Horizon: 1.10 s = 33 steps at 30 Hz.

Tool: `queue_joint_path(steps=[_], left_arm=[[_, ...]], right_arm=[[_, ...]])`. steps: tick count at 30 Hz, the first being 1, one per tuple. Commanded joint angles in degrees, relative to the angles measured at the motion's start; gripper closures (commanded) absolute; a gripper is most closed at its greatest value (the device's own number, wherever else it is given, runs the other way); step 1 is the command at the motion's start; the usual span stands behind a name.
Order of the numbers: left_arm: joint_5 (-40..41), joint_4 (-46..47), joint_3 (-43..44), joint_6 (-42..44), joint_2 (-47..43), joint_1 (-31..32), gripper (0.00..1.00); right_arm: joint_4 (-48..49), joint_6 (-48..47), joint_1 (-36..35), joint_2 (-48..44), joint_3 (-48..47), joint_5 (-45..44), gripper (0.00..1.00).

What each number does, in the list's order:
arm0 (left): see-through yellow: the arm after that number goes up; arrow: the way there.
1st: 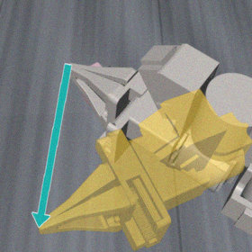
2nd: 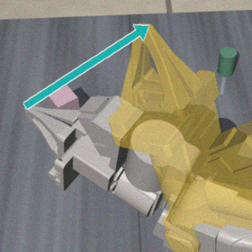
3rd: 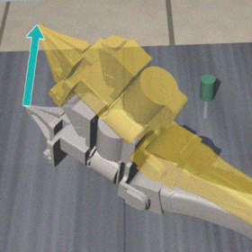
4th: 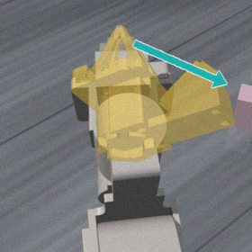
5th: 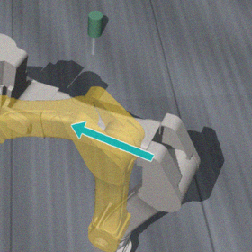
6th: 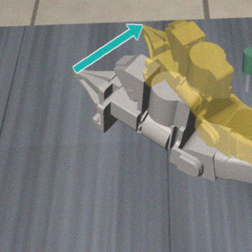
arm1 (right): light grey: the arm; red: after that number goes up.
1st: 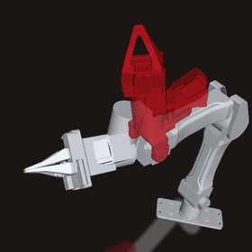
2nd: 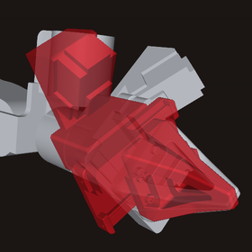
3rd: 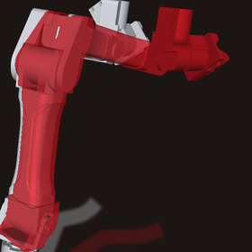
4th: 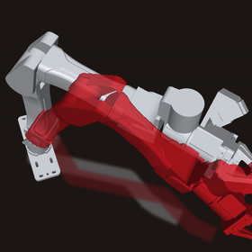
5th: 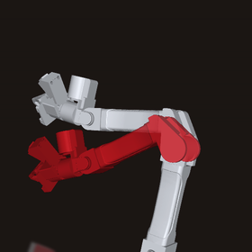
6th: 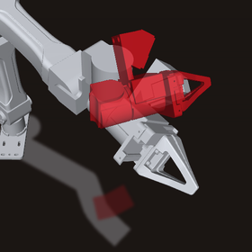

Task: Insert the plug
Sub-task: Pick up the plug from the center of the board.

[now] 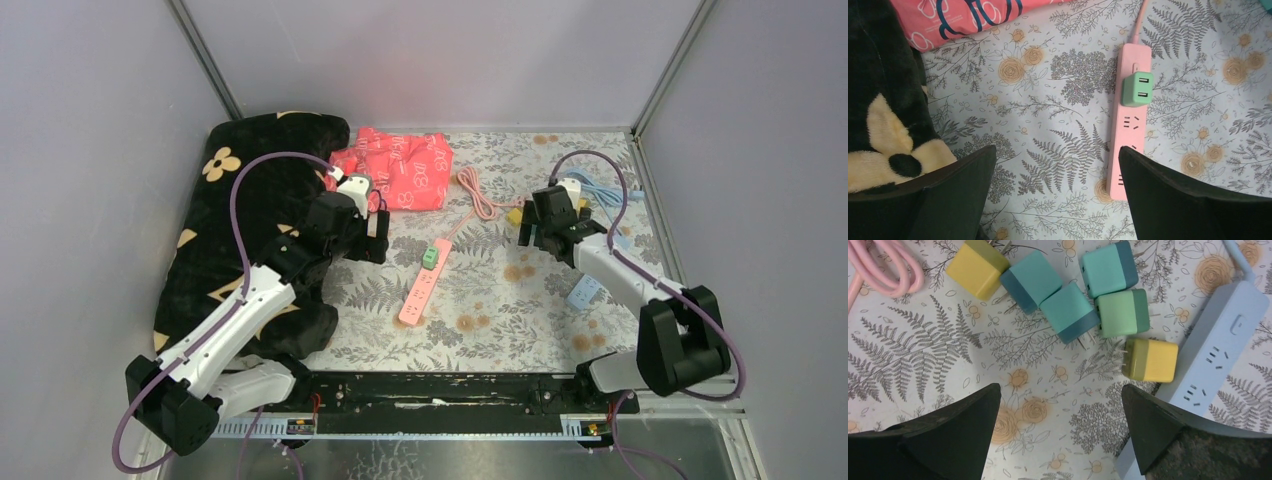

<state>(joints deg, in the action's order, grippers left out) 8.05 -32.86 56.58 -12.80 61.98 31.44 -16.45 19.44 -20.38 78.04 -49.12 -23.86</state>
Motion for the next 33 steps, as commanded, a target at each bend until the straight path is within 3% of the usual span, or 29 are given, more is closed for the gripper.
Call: queue_joint_path(steps=[1,5,15,25,33], left_arm=[[-0.18,3.37,-0.2,2.49,-0.2,-0.33,0.0],[-0.05,2.56,-0.05,2.6,0.46,-0.42,0.0],[0.56,2.45,-0.25,2.6,0.51,-1.27,0.0],[0.21,2.45,-0.41,2.51,0.82,-2.22,0.0],[-0.4,2.89,-0.59,2.51,0.64,-2.41,0.0]], right_arm=[[2.3,-3.38,3.81,5.03,-5.09,5.09,0.03],[3.7,-5.58,7.62,9.28,-8.45,11.35,0.09],[7.24,-9.34,11.84,15.11,-11.67,19.86,0.13],[5.92,-12.11,13.95,19.81,-12.23,19.96,0.17],[4.71,-12.63,13.97,20.44,-12.33,26.48,0.29]])
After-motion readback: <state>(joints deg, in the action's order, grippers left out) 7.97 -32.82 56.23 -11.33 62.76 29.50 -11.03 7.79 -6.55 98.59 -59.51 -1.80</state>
